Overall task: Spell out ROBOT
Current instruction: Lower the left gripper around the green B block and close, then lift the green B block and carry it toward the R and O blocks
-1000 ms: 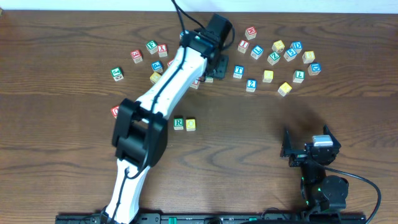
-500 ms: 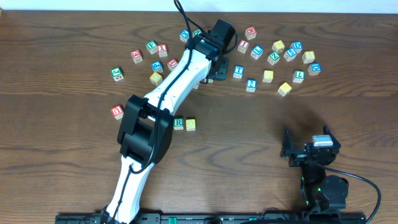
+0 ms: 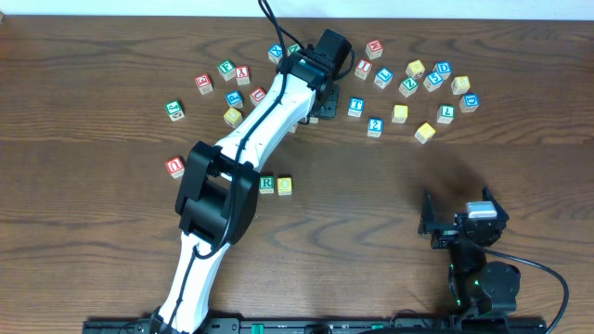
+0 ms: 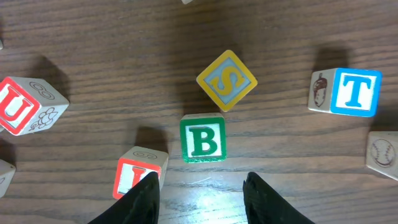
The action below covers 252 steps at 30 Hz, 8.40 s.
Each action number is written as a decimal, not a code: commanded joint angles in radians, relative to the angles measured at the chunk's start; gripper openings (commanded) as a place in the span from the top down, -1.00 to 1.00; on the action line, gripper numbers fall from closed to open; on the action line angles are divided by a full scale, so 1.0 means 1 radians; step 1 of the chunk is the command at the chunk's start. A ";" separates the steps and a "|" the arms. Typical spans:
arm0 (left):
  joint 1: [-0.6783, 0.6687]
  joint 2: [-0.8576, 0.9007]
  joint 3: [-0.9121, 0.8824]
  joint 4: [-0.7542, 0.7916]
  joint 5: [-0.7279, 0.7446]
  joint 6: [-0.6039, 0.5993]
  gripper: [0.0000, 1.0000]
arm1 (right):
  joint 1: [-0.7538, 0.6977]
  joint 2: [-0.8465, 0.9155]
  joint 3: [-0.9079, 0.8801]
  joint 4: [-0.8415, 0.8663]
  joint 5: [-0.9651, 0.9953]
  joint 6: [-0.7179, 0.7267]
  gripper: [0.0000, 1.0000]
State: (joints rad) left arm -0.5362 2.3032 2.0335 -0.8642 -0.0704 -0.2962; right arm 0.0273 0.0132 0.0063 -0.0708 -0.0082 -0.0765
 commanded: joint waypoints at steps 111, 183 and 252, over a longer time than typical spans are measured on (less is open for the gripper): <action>-0.001 0.097 -0.013 0.082 -0.028 0.007 0.15 | -0.007 0.000 -0.001 -0.005 -0.006 0.012 -0.99; -0.001 0.096 -0.038 0.107 -0.028 0.026 0.39 | -0.007 0.000 -0.001 -0.005 -0.005 0.012 -0.98; -0.238 -0.424 -0.425 -0.090 -0.188 -0.242 0.84 | -0.007 0.000 -0.001 -0.005 -0.006 0.012 -0.98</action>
State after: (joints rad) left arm -0.7673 1.8832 1.6642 -0.9634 -0.2531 -0.4992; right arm 0.0273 0.0132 0.0067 -0.0711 -0.0082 -0.0765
